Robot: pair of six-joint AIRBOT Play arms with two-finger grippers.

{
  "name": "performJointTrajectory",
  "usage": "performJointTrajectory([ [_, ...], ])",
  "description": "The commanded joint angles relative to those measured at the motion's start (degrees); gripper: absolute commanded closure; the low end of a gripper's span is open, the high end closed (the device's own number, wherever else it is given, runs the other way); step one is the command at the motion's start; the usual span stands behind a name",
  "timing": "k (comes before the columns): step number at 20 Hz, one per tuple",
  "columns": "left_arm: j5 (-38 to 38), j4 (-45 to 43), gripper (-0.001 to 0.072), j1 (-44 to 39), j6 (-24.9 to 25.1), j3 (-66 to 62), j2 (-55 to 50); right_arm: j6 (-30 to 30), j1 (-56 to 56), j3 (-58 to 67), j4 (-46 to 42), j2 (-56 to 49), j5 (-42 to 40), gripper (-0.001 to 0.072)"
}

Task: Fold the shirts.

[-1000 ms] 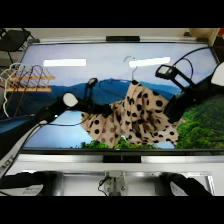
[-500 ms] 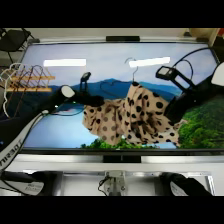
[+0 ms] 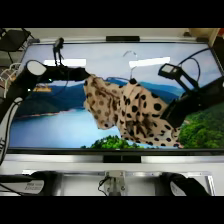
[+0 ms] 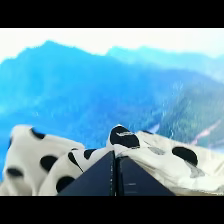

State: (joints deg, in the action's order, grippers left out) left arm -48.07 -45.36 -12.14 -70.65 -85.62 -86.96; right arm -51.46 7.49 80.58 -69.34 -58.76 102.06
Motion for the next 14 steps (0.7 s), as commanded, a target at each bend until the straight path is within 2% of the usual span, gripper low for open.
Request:
performJointTrajectory([
  [1,-0.9,0.0,0.0669,1.2,-2.4,-5.6,0.2,-0.7,0.0,0.0,1.4,3.0,-0.2,0.0661],
  [6,-3.7,0.0,0.0668,0.2,-2.2,-10.9,2.4,-2.7,0.0,0.0,-2.1,2.3,-2.4,0.0661],
  [9,-5.0,0.0,0.0669,-0.7,-2.1,-12.8,6.2,-6.1,0.0,0.0,-4.8,1.3,-6.9,0.0661],
  [14,-0.9,3.5,0.0669,-4.1,-2.0,-13.8,11.0,-9.9,0.0,0.0,-3.9,0.5,-11.1,0.0661],
])
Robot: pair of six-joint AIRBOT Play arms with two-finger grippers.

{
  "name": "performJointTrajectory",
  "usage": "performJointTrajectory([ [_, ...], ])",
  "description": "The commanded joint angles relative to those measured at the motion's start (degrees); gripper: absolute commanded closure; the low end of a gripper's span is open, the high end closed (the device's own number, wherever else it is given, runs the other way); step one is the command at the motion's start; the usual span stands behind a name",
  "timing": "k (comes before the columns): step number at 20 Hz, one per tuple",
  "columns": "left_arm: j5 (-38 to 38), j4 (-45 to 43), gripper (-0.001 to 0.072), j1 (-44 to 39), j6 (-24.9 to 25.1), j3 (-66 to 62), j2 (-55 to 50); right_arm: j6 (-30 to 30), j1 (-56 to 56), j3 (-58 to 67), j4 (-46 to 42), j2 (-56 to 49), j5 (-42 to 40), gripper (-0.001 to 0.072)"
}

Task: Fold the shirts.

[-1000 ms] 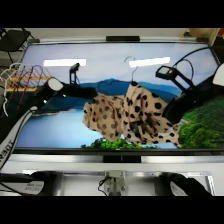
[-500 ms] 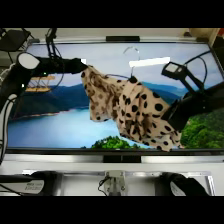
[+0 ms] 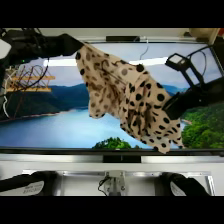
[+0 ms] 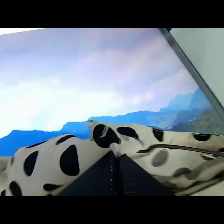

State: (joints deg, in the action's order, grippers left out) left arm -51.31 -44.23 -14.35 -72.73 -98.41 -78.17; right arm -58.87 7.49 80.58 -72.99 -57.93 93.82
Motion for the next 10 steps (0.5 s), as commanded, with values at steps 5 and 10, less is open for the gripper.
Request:
performJointTrajectory([
  [5,6.5,2.7,0.0668,-10.4,0.3,-2.1,1.8,-2.4,5.9,0.0,-0.6,-0.3,-4.7,0.0662],
  [10,1.2,-2.4,0.0668,-14.8,3.9,-2.6,2.0,-2.8,9.1,0.0,1.4,-0.3,-8.7,0.0663],
])
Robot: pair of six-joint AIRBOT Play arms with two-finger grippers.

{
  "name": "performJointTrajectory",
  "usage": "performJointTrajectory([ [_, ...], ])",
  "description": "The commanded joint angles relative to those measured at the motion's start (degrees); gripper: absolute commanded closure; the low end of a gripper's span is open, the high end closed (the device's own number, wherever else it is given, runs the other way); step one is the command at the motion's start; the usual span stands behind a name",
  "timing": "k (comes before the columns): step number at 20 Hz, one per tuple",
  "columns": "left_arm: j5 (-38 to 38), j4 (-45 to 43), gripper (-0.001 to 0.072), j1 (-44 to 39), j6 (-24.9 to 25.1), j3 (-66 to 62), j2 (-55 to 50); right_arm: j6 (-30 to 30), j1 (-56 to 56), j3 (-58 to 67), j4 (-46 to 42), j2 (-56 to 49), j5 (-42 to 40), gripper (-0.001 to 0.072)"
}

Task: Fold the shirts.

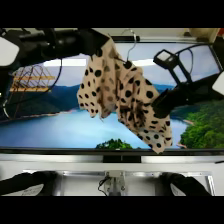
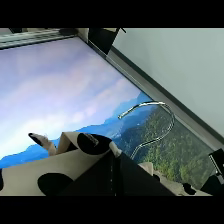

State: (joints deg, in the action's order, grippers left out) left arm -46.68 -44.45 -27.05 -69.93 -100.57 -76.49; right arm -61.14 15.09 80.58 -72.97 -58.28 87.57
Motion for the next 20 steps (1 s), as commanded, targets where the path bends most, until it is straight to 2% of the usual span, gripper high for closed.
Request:
performJointTrajectory([
  [1,-7.7,-2.2,0.0668,-2.1,1.3,-1.0,0.7,-1.2,1.5,0.0,1.4,0.0,-3.5,0.0663],
  [5,-26.1,-3.1,0.0669,-2.1,4.9,-1.6,4.9,-4.1,1.5,1.0,2.3,0.0,-8.2,0.0663],
  [6,-31.0,-5.4,0.0668,-2.3,6.5,-1.5,6.4,-5.1,1.5,2.3,2.0,0.0,-9.3,0.0663],
  [8,-36.9,-11.1,0.0669,-3.0,5.3,-1.5,8.2,-7.0,1.5,6.4,2.3,0.0,-12.6,0.0663],
  [11,-37.9,-15.2,0.0669,-4.7,3.2,0.7,7.8,-8.7,1.5,12.6,2.9,0.0,-14.5,0.0664],
  [13,-32.9,-15.1,0.0665,-5.6,2.6,5.0,7.2,-8.7,1.5,14.7,4.0,0.0,-12.7,0.0664],
  [14,-29.2,-15.1,0.0544,-5.9,2.6,6.1,6.9,-8.7,1.5,15.0,4.5,0.0,-11.6,0.0664],
  [15,-25.8,-15.1,0.0192,-5.8,2.2,6.2,6.7,-8.7,1.5,15.0,5.2,0.0,-10.1,0.0664],
  [16,-22.5,-15.2,0.0006,-5.7,1.7,5.7,6.9,-8.7,1.5,15.0,5.3,0.0,-8.3,0.0664],
  [18,-18.1,-15.8,0.0006,-4.4,1.7,2.8,7.6,-8.7,1.5,15.0,5.6,0.0,-4.7,0.0664],
  [20,-17.6,-18.7,0.0013,-2.3,1.7,-2.1,7.8,-8.8,1.5,15.0,5.6,0.0,-2.7,0.0664],
])
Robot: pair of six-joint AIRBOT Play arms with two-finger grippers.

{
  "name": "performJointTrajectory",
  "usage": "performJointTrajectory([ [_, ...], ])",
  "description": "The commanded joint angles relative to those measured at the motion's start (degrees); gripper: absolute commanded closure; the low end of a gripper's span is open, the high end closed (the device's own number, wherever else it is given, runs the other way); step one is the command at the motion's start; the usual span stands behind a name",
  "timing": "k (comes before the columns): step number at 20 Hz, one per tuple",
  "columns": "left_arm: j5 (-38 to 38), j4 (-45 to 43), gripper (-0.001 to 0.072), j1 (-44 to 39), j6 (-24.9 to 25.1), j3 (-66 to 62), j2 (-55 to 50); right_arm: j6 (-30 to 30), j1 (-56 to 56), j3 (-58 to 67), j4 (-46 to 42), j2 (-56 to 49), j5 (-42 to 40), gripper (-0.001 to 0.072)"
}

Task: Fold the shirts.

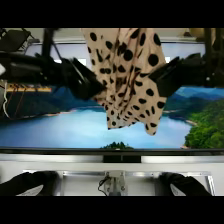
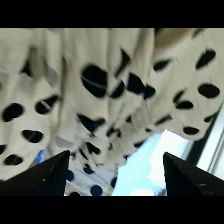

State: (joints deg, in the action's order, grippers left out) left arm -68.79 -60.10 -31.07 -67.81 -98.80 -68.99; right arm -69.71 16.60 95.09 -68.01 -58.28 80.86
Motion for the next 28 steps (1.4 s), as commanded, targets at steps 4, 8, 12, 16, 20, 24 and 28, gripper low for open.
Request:
performJointTrajectory([
  [4,4.5,-9.8,0.0028,5.4,-4.7,-9.0,1.4,-1.8,0.0,0.4,-2.0,0.0,3.4,0.0664],
  [8,13.3,-9.4,0.0028,1.4,-9.7,-9.1,0.1,-3.6,0.0,1.0,-1.2,0.4,6.4,0.0664],
  [12,32.8,-9.5,0.0013,-9.3,-5.6,-9.1,-3.9,-2.4,0.0,1.0,2.8,0.6,7.5,0.0664],
  [16,39.9,-11.8,0.0006,-12.6,-0.2,-9.1,-8.5,-2.2,0.0,1.0,4.2,0.6,8.5,0.0663],
  [20,48.3,-11.6,0.0028,-12.5,-0.6,-9.1,-11.7,-2.2,0.0,1.0,4.1,0.6,9.1,0.0663],
  [24,53.2,-9.1,0.0127,-12.7,-1.3,-9.1,-14.1,-1.0,0.1,1.0,4.8,0.5,9.2,0.0663],
  [28,54.3,-9.1,0.0665,-12.4,-1.8,-9.1,-15.1,0.2,0.0,1.0,4.4,0.5,8.5,0.0658],
])
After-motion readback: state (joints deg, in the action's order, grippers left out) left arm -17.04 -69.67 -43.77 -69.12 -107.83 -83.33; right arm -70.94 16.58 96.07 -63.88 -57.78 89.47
